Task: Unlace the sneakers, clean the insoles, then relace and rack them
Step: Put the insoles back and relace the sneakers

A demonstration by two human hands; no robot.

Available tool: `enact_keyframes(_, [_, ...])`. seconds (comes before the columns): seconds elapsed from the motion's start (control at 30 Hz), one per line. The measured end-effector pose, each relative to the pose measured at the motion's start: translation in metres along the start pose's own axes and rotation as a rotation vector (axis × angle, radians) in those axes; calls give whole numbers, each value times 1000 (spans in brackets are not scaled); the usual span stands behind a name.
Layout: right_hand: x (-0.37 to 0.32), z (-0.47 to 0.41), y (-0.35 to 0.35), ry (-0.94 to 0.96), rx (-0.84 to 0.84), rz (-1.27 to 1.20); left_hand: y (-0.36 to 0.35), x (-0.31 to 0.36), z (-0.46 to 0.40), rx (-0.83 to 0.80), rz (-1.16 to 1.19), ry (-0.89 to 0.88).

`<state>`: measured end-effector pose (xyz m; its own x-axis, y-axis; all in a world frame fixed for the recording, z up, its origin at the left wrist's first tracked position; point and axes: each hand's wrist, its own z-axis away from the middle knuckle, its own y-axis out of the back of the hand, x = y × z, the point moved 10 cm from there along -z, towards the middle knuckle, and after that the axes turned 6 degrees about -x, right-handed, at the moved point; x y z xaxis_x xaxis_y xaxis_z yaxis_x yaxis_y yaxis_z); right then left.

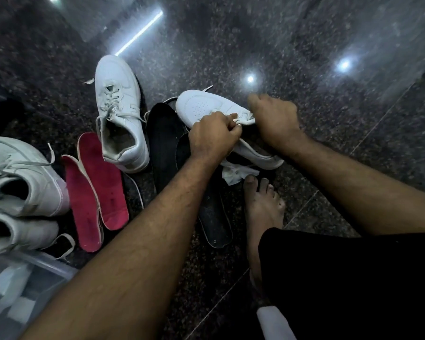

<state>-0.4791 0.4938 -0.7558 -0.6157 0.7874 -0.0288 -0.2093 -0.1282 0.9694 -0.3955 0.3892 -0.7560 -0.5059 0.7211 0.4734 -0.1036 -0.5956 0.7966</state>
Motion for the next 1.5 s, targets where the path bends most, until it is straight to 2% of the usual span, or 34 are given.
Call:
enact_keyframes(0.13, [10,13,4,-39,-85,-154,-2,-1,3,-35,65,-35])
enact_keyframes(0.23, [21,32,7,-75,-174,-195,-2,-2,12,-68,250,-105])
enact_keyframes(0.37, [7,60,44,-19,33,-132,24,-8,43,55,424,-145])
enact_keyframes(0.47, [-26,75,58,46,73,-202,42,-14,72,169,456,-128])
enact_keyframes(0.57, [-57,89,60,143,2,-234,45,-26,93,212,503,-54])
enact_keyframes(0.73, [-65,126,90,383,-183,-47,33,-48,123,281,538,100])
enact_keyframes(0.9, [-59,144,132,536,-388,259,-6,-86,141,212,578,338])
enact_keyframes(0.97, [-72,131,135,549,-415,244,-16,-89,145,208,578,362])
enact_keyframes(1.07, [-92,96,105,400,-408,101,-27,-95,146,205,533,364])
enact_keyframes(1.2, [-115,80,15,232,-441,-43,-35,-122,144,173,438,371])
enact_keyframes(1.33, [-105,97,-42,-83,-341,-337,-39,-131,142,137,439,372])
enact_keyframes(1.5, [-116,119,-75,-201,-296,-490,-32,-121,139,170,551,512])
